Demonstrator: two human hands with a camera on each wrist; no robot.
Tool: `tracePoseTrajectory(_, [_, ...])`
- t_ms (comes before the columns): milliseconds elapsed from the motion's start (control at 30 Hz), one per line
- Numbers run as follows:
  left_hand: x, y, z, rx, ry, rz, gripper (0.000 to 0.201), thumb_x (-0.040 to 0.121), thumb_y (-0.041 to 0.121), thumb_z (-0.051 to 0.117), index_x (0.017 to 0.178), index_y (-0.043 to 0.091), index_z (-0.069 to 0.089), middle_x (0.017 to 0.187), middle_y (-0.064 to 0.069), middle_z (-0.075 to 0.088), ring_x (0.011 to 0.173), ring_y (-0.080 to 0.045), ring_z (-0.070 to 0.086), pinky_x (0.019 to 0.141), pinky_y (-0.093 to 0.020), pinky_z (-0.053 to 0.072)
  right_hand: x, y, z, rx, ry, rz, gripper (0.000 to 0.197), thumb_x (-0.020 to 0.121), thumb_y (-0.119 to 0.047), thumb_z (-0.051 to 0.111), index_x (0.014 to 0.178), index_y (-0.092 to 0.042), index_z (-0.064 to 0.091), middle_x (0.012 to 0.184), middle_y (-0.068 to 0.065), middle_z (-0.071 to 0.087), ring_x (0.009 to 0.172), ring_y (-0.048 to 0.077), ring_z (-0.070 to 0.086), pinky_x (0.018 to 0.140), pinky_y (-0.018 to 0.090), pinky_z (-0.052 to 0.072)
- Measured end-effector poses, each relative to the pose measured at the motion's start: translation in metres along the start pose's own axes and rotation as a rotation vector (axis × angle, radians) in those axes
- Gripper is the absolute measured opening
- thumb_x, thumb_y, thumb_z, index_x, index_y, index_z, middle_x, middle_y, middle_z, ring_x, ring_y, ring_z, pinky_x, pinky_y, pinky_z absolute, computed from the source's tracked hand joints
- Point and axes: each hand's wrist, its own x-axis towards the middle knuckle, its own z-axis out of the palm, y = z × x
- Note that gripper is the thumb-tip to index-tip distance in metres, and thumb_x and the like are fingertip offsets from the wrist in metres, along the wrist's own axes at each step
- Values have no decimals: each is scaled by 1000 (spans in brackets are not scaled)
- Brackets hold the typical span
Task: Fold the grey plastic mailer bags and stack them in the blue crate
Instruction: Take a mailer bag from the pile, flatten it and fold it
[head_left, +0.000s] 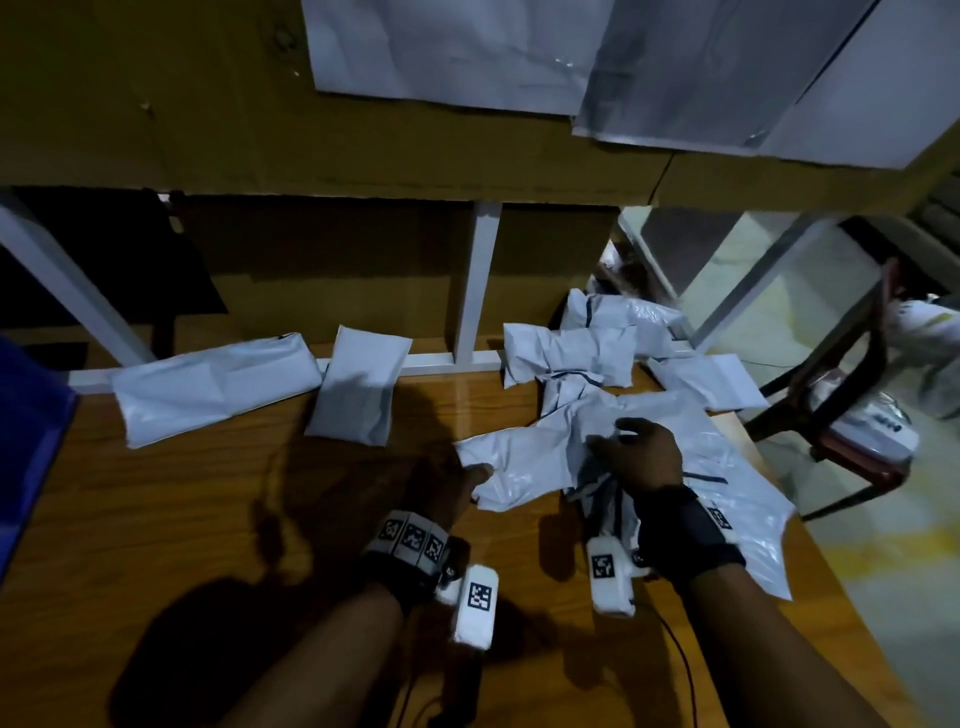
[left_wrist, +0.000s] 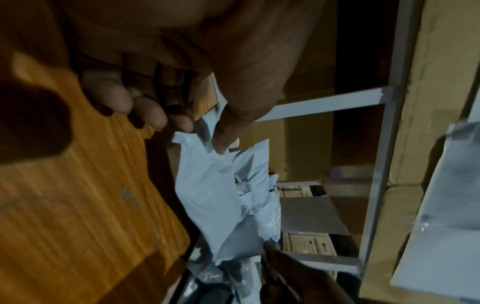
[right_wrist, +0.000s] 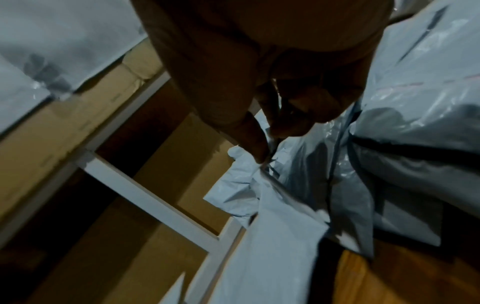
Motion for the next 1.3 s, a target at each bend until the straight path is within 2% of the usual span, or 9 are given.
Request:
tracePoseTrajectory(133, [-27,-8,-11,-42,5,74,23,99,26,65,101,3,70,104,-27,67,81,-19,64,79,-32,52,-30,7,-14,216,-51,-43,26,73,-31,86,78,-7,76,63,1,69,64,22,60,60,32,45])
tracePoseTrajectory(267, [-78,-27,-27,-161,166,151,34,106,21,48,123,-1,68,131,-25,64,119,-35,63,101,-35,49,-84,33,-34,445,-207,-94,32,86,-20,81,84,8,66,78,28,70,69,34,67,63,43,51])
tracePoseTrajectory(400, [-140,-71,-47,-248,245,284,21,101,10,57,95,10,76,82,-8,73,76,-23,64,68,-33,49,-147,69,-46,567,-394,-113,32,90,-27,78,82,-1,61,74,16,59,68,27,54,58,39,36])
tracePoseTrajectory(500, [-193,-122,-65,-232,332,217,20,97,18,69,79,9,66,53,7,51,49,-9,43,51,-26,38,-196,98,-40,597,-543,-78,21,94,-25,74,80,-12,65,67,3,64,62,21,56,56,34,36])
tracePoseTrajectory(700, [-256,-203,-88,-135,488,195,22,91,18,76,72,12,66,59,4,60,57,-13,53,63,-30,44,-259,156,15,503,-537,-105,22,90,-21,78,74,-6,72,69,18,67,60,25,61,54,31,47])
tracePoseTrajectory(900, [-248,-238,-104,-13,551,120,16,82,37,81,86,31,67,86,-4,75,82,-28,71,81,-49,60,-286,181,51,231,-411,-209,30,85,-39,79,69,-15,71,62,4,71,61,26,67,58,45,58])
tracePoseTrajectory(1033, [-261,-236,-100,349,638,228,20,90,40,68,107,30,69,110,-1,71,104,-28,66,89,-36,54,-302,179,51,-127,-180,-324,30,88,-50,72,99,-23,73,93,1,75,92,26,70,79,37,55])
tracePoseTrajectory(1133, [-269,-238,-87,536,643,581,48,94,50,50,126,19,68,129,-6,67,120,-28,60,102,-40,49,-320,166,52,-269,34,-610,35,96,-45,63,119,-19,66,116,7,65,107,29,59,83,40,52])
tracePoseTrajectory(1300, [-245,-238,-52,992,366,585,77,96,53,8,160,16,28,170,-6,15,158,-22,9,126,-46,8,-318,134,97,-458,-14,-964,52,105,-45,37,144,-15,54,158,13,43,151,31,33,115,52,36])
